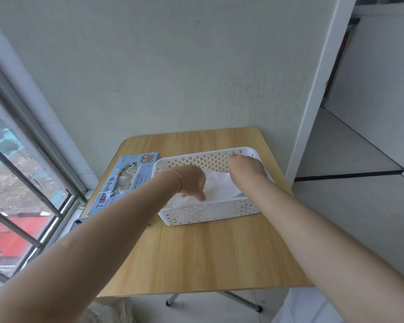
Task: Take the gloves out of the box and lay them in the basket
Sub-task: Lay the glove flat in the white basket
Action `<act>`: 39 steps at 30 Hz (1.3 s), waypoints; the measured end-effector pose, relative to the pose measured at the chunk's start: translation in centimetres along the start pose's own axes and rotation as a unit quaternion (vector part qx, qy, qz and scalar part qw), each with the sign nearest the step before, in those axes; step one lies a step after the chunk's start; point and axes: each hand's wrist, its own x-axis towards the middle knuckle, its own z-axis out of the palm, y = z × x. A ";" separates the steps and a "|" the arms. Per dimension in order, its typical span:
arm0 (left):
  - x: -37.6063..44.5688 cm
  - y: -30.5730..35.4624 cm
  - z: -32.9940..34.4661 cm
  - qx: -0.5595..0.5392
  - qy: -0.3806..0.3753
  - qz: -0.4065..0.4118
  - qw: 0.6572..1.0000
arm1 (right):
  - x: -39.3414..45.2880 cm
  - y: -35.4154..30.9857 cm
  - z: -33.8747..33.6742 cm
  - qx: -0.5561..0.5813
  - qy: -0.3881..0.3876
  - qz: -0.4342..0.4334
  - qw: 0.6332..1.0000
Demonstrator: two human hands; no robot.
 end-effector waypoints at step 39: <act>-9.4 -19.5 7.6 -0.340 0.164 -0.099 0.921 | 3.0 -24.5 -4.7 0.118 0.051 -0.183 0.975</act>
